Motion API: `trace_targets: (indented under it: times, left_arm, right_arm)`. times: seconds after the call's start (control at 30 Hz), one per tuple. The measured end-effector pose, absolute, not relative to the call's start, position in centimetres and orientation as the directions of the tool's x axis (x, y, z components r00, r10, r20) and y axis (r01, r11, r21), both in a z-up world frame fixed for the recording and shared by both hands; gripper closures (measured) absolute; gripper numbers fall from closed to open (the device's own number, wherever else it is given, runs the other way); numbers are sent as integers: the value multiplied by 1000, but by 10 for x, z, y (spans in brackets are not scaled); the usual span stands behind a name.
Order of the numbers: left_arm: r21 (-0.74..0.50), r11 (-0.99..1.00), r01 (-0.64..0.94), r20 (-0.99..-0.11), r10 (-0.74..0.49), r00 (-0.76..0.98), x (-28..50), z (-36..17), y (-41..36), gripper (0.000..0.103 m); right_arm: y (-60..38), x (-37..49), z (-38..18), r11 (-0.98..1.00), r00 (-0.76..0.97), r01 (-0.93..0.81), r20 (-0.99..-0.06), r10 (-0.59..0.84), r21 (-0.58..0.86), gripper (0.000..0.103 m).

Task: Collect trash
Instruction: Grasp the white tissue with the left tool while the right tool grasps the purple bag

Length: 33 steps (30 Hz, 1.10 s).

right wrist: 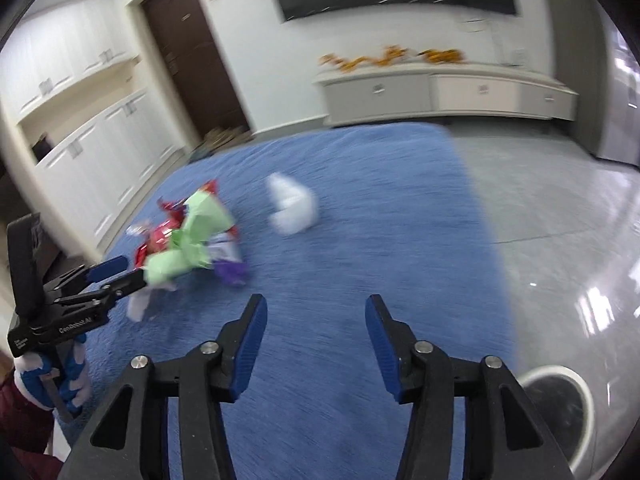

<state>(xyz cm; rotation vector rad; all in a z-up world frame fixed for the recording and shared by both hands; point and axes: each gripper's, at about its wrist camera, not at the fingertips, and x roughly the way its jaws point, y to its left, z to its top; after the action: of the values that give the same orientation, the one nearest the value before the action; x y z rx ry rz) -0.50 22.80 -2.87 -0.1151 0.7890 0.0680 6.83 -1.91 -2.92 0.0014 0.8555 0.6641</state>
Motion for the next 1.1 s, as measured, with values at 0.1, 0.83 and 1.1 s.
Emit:
trace_targets:
  times: [0.1,0.83,1.1]
  left_arm:
    - [-110,988,-106,-714,-4,701,-9,-32,233,35]
    - [-186,982,-24,-737,-124,664,-8,-45,227,70]
    - [-184,983,-29,-719,-114,686,-23,-41,222,77]
  right_arm:
    - [16,71,-38,759,423,-606,-712,560,238,54]
    - [84,102,-56,692,331,-661,-715,616,290,69]
    - [66,94,-48,709,369,-648,-698,613,280,79]
